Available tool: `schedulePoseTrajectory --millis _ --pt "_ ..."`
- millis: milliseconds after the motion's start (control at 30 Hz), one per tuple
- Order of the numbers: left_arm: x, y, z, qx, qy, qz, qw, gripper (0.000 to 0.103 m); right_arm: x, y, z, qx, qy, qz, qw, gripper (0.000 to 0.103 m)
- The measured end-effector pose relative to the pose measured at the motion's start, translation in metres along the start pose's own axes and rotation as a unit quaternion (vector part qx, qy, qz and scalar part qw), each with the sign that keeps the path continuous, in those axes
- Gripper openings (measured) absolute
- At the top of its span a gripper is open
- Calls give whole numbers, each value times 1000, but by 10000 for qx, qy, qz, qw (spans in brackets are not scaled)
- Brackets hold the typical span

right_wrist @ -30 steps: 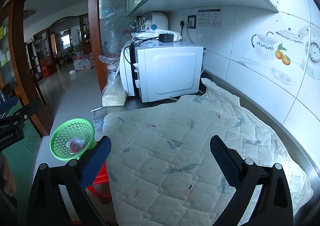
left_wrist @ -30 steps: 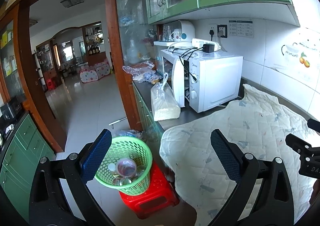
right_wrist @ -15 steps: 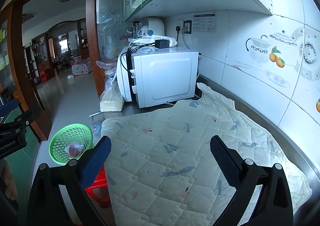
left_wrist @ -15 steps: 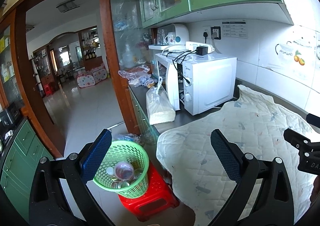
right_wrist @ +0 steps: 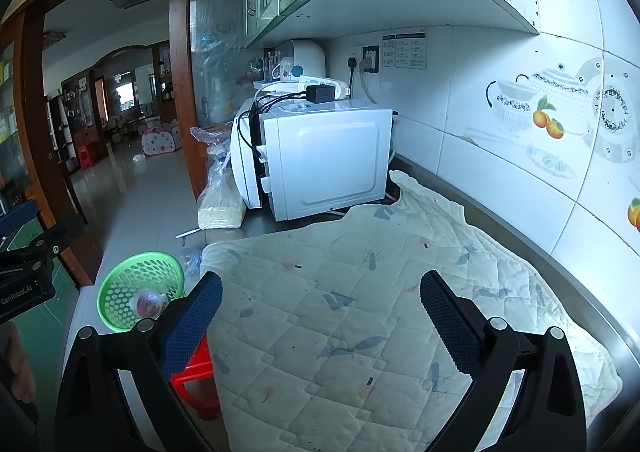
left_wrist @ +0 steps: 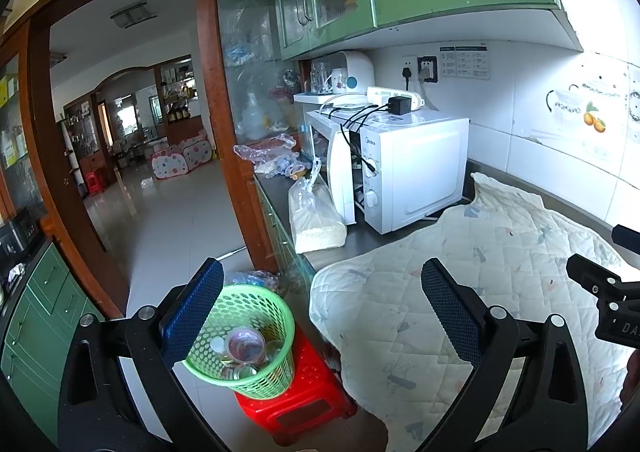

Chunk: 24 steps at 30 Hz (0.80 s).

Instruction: Collect trash

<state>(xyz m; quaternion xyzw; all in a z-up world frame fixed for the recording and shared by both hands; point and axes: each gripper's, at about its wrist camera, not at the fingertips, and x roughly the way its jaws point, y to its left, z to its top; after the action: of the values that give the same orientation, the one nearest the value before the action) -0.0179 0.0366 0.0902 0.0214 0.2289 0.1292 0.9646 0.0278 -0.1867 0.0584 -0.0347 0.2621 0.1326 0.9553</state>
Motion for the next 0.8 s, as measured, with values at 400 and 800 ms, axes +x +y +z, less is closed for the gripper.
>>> schedulePoseTrajectory --millis 400,800 --pt "-2 0 1 -18 -14 13 10000 98 -3 -3 2 26 -55 -15 10000 96" --pt "-2 0 1 -27 -13 13 10000 98 -5 -3 3 35 -80 -21 10000 96"
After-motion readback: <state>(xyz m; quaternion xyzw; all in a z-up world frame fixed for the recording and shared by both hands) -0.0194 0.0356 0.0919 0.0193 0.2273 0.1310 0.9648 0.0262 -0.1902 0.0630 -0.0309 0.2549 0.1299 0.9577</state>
